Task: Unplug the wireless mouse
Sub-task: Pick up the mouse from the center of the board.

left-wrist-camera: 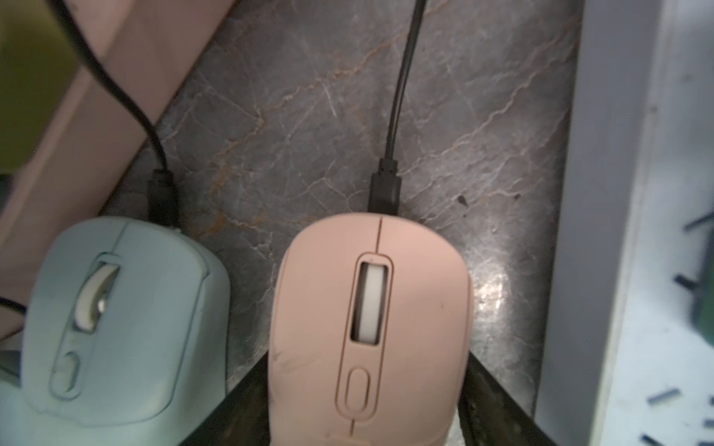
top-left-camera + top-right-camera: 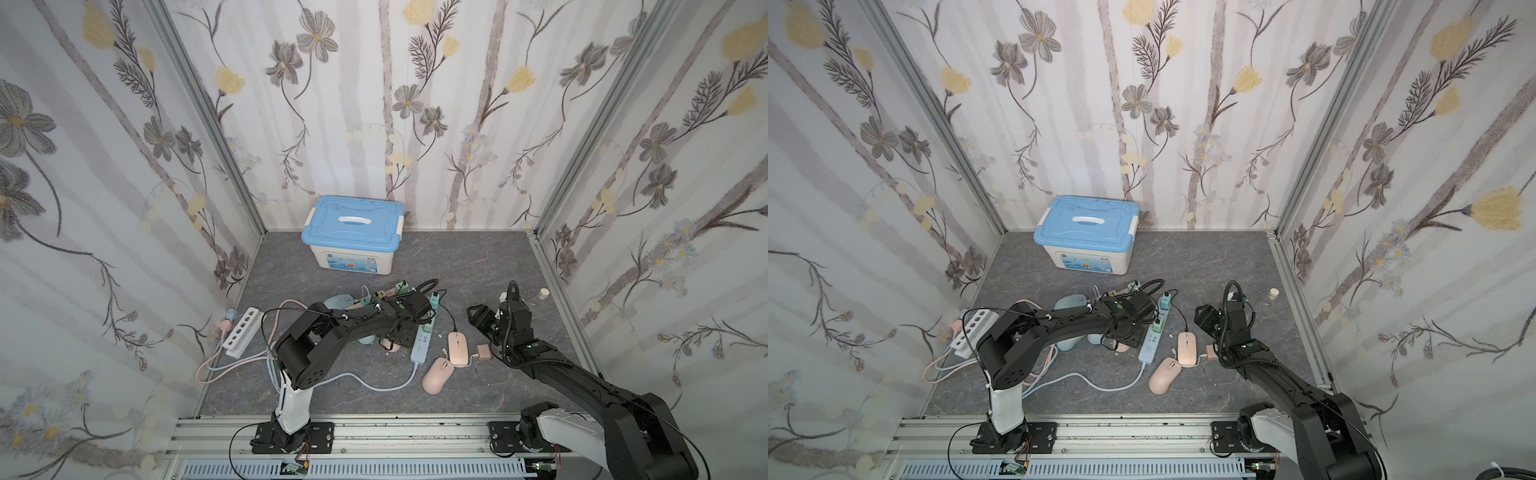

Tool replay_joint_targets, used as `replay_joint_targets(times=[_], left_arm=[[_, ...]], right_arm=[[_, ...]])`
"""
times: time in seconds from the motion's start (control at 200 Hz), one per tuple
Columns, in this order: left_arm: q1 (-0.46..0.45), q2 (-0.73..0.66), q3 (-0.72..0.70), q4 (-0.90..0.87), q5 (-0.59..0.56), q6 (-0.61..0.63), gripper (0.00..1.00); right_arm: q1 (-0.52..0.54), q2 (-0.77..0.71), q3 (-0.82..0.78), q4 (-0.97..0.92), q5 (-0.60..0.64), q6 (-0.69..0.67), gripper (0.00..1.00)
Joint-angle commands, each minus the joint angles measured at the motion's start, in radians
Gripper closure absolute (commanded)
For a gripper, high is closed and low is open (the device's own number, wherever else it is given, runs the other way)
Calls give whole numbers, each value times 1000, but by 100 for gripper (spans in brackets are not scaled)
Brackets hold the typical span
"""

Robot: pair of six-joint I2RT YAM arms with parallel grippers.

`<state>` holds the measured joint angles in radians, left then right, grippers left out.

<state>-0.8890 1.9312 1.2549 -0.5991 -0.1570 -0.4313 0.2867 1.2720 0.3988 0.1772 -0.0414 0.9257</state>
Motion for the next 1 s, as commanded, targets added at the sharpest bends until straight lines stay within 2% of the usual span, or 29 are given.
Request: replay_joint_targets(times=[0.0,0.195,0.275,0.45,0.559,0.624,0.694,0.839,0.994], left_arm=[[0,14,-16,-9,-19,-5,38],[1,-22,-53,10,-5,-7,50],[1,-49,-65,11,-5,-8,52],[1,-173,-120,51,36,-8,58],[1,-254,-163,95,95,-4,65],[0,-291,-190,125,141,-4,71],[-2,-321,-216,158,177,-8,82],[-11,-378,-264,210,198,-5,100],[-30,-438,-311,254,176,11,100]], right_arm=[[1,-6,0,33,9,2,27],[1,-12,2,33,-1,2,27],[2,-19,2,33,-7,0,27],[8,-69,-2,35,-36,-16,27],[25,-105,-1,48,-101,-31,28],[57,-119,-3,72,-148,-30,29],[105,-119,1,97,-194,-27,31],[214,-95,2,177,-265,13,37],[326,-47,33,244,-270,60,46]])
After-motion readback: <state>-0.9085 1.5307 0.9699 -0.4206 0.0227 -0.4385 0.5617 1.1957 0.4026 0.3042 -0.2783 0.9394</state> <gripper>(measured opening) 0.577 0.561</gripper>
